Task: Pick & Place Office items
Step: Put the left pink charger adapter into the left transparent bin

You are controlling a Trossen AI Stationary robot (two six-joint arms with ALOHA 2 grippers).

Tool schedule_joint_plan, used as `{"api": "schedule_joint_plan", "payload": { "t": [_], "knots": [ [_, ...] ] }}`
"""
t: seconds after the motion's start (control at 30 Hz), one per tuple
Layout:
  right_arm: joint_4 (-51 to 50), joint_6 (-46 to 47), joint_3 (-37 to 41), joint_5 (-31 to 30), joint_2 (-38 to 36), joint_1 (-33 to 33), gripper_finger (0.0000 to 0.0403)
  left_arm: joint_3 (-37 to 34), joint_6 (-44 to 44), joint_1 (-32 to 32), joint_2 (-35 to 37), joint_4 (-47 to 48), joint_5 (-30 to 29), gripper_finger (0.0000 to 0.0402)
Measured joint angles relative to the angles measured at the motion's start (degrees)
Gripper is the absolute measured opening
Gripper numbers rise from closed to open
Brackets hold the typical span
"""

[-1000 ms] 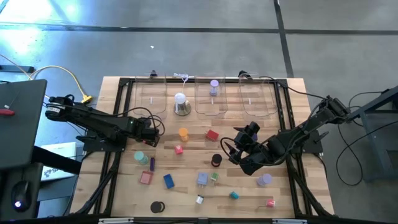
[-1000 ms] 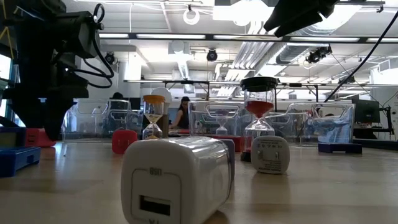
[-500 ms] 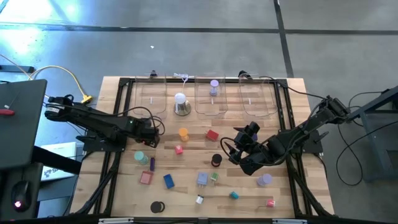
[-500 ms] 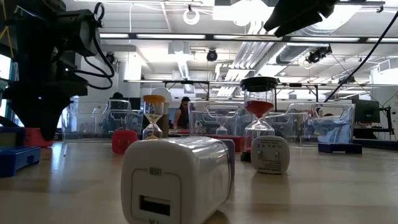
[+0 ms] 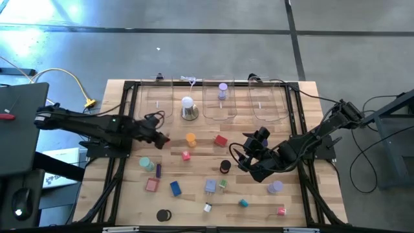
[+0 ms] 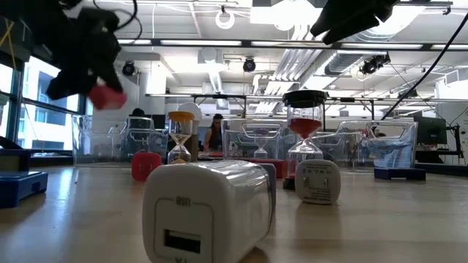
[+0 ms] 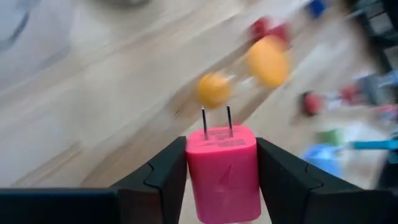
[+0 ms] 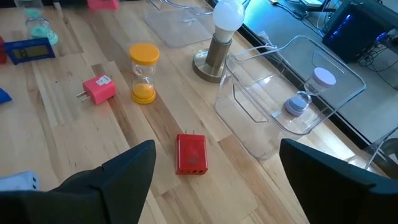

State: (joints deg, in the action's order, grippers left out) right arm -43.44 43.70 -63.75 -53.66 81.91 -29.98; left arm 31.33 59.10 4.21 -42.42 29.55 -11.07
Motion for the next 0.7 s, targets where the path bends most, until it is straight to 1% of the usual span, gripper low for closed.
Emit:
{"api": "schedule_joint_plan", "payload": {
  "t": [0.17, 0.33, 0.4, 0.53, 0.7],
  "knots": [
    [0.2, 0.0, 0.0, -0.2, 0.0, 0.0, 0.0333, 0.0, -7.7, -2.7, 5.4, -6.1, -0.8, 0.0171],
    [0.7, 0.0, 0.0, -0.2, 0.0, 0.0, 0.0333, 0.5, -14.6, -7.9, 7.5, -12.0, -0.8, 0.0173],
    [0.9, 0.0, 0.0, -0.1, 0.0, 0.0, 0.0333, 1.5, -17.4, -10.8, 7.4, -11.8, -0.6, 0.0173],
    [0.9, 0.0, 0.0, 0.2, 0.0, 0.0, 0.0333, 3.3, -27.4, -16.8, 7.1, -11.7, -0.1, 0.0174],
    [0.9, 0.0, 0.0, 0.7, 0.0, 0.0, 0.0333, 5.0, -29.2, -25.7, 5.4, -7.6, 0.0, 0.0174]
  ]
}}
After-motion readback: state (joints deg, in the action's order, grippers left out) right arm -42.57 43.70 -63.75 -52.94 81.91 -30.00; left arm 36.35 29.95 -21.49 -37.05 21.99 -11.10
